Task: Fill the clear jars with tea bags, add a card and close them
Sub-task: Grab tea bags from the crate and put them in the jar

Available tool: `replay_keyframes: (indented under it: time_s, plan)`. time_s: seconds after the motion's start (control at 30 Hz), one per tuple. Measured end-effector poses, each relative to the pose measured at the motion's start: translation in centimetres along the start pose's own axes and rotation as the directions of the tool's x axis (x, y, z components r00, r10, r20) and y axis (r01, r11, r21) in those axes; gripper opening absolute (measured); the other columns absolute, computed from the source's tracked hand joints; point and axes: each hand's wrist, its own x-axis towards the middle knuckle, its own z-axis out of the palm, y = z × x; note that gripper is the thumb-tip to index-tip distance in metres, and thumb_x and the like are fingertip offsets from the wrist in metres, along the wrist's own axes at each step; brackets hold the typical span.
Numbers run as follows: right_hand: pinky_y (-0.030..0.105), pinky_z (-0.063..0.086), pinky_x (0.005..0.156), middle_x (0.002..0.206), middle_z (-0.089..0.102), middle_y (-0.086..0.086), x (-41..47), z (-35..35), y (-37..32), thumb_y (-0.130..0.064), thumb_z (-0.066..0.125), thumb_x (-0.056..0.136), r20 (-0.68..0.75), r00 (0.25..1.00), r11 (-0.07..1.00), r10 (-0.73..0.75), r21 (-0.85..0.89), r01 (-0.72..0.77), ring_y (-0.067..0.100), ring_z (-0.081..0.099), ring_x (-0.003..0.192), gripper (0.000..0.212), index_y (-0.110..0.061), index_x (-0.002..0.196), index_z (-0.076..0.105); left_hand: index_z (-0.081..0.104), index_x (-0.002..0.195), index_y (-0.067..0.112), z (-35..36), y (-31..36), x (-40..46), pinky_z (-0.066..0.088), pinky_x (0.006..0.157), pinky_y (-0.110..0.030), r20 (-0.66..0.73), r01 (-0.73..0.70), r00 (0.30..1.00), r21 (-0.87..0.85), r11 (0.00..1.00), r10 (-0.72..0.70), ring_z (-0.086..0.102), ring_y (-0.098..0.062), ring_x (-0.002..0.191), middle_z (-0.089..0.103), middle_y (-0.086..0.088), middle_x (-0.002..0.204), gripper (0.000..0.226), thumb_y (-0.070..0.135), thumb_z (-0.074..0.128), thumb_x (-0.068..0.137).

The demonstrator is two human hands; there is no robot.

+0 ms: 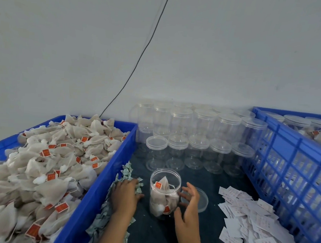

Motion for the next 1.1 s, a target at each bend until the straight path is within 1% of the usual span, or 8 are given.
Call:
replay_keyframes:
  time_s: [0.13,0.4,0.47,0.57,0.67,0.83,0.97,1.1]
  plan:
    - [0.01,0.044,0.087,0.128,0.045,-0.013,0.1,0.1,0.3,0.015,0.051,0.083,-0.001,1.0,1.0,-0.012,0.009,0.012,-0.008,0.049,0.111,0.076,-0.042,0.128,0.03,0.06,0.119,0.031,-0.1,0.7,0.5,0.047,0.092,-0.028,-0.041,0.009,0.999,0.03,1.0,-0.008,0.055,-0.012,0.112,0.063,0.008,0.12,0.034,0.042,0.066,0.087]
    - [0.023,0.047,0.089,0.124,0.048,-0.011,0.3,0.1,0.9,0.017,0.048,0.082,-0.04,0.999,1.0,-0.014,0.025,0.015,-0.001,0.052,0.11,0.073,-0.039,0.126,0.034,0.067,0.099,0.019,-1.1,0.4,0.5,0.046,0.063,-0.023,-0.144,0.047,0.988,-0.061,0.997,-0.055,0.058,-0.008,0.071,0.069,0.006,0.084,0.023,0.034,0.049,0.1]
    - [0.021,0.047,0.088,0.123,0.049,-0.009,0.4,0.1,0.9,0.018,0.048,0.082,-0.053,0.999,0.999,-0.009,0.035,0.011,0.002,0.053,0.11,0.072,-0.036,0.127,0.035,0.063,0.092,0.015,-1.8,0.8,0.2,0.044,0.057,-0.024,-0.241,0.029,0.968,-0.196,0.98,-0.077,0.057,-0.011,0.064,0.067,0.003,0.076,0.019,0.029,0.052,0.099]
    - [0.021,0.048,0.086,0.122,0.049,-0.008,0.5,0.1,1.1,0.019,0.047,0.081,-0.061,0.998,0.999,0.001,0.046,0.002,0.002,0.053,0.108,0.071,-0.036,0.125,0.036,0.06,0.081,0.01,-3.6,1.9,-0.2,0.041,0.054,-0.02,-0.305,-0.022,0.925,-0.635,0.772,-0.225,0.062,-0.013,0.064,0.064,0.0,0.07,0.018,0.018,0.057,0.096]
    - [0.02,0.048,0.084,0.122,0.049,-0.009,0.5,0.1,1.1,0.018,0.046,0.081,-0.051,0.998,0.999,0.02,0.042,-0.018,-0.001,0.053,0.106,0.07,-0.036,0.125,0.036,0.066,0.082,0.015,-5.8,4.0,-0.4,0.048,0.062,-0.02,-0.078,0.04,0.954,-0.922,0.385,-0.288,0.066,-0.009,0.073,0.07,0.003,0.077,0.015,0.02,0.06,0.094]
    - [0.016,0.048,0.082,0.121,0.049,-0.012,0.3,0.1,1.1,0.016,0.047,0.082,-0.046,0.998,0.998,0.054,0.021,-0.053,-0.004,0.052,0.105,0.071,-0.041,0.123,0.035,0.072,0.075,0.022,-6.4,6.7,-0.8,0.051,0.068,-0.015,-0.073,-0.052,0.997,-0.842,0.537,-0.017,0.066,-0.004,0.074,0.072,0.013,0.079,0.008,0.024,0.075,0.082]
    - [0.015,0.046,0.081,0.118,0.05,-0.012,0.2,0.0,0.8,0.014,0.047,0.082,-0.064,0.997,0.999,0.051,0.017,-0.05,-0.004,0.052,0.103,0.066,-0.039,0.12,0.038,0.072,0.073,0.026,-5.1,6.9,-1.4,0.042,0.089,-0.026,-0.115,-0.156,0.987,-0.496,0.854,0.114,0.052,-0.004,0.1,0.061,0.019,0.104,0.01,0.033,0.079,0.077]
    - [0.015,0.045,0.085,0.117,0.052,-0.009,0.2,-0.1,0.3,0.016,0.044,0.082,-0.104,0.993,0.997,0.056,0.056,-0.05,-0.003,0.053,0.103,0.063,-0.035,0.118,0.042,0.074,0.103,0.025,-4.9,6.2,-1.6,0.042,0.098,-0.034,-0.193,-0.246,0.964,-0.402,0.882,0.18,0.052,-0.013,0.113,0.061,0.009,0.122,0.016,0.024,0.061,0.094]
